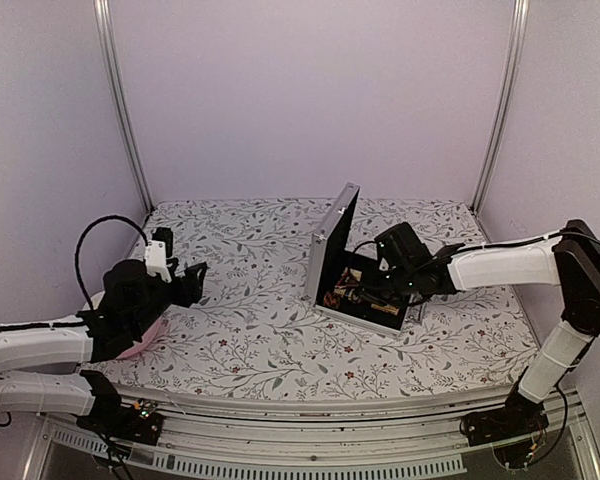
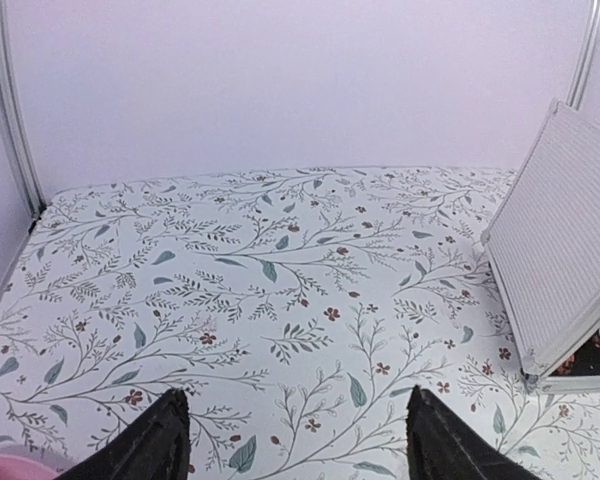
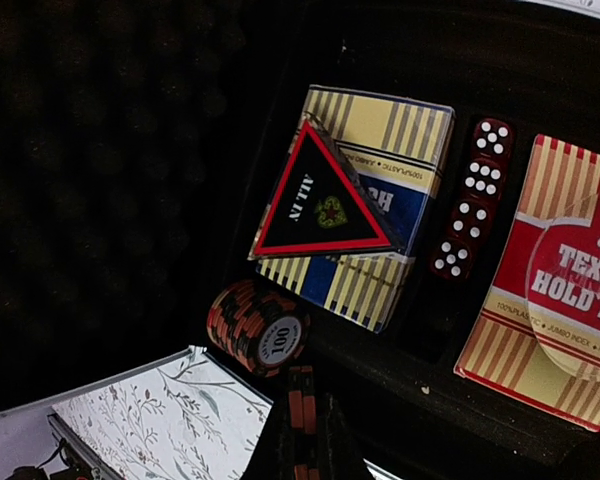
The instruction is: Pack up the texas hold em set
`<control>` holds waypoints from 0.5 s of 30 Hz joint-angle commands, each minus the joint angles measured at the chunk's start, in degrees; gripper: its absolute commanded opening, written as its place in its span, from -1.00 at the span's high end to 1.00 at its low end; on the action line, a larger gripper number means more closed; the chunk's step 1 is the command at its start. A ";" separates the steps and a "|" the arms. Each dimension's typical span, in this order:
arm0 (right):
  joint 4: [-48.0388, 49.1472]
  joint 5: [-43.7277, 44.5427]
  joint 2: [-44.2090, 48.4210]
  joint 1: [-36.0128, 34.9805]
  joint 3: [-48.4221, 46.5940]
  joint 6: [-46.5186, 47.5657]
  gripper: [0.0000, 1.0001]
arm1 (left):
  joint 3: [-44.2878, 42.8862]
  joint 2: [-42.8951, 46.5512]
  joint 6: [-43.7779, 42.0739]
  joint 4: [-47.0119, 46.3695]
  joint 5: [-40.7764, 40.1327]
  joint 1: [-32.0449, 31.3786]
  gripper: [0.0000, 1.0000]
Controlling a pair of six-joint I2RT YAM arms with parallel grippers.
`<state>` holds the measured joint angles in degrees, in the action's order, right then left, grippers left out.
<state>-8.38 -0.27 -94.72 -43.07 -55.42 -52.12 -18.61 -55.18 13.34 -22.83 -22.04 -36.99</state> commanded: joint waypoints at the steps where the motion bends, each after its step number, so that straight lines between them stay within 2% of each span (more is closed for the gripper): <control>1: -0.49 0.93 -4.57 -0.43 -3.93 -1.74 0.95 | 4.26 -0.37 -4.55 -14.95 -1.71 0.27 -0.46; 3: -0.49 0.58 -6.30 -0.57 -5.29 -2.06 0.95 | 7.11 -0.21 -4.46 -19.29 -0.62 0.25 -0.46; 15: -1.20 0.15 -13.26 -1.58 -12.27 -2.44 0.95 | 5.49 -0.09 -4.53 -16.43 2.17 0.17 -0.46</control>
<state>-9.78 -0.27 -106.13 -44.27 -64.97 -54.50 -11.94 -55.29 9.87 -37.78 -20.97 -36.99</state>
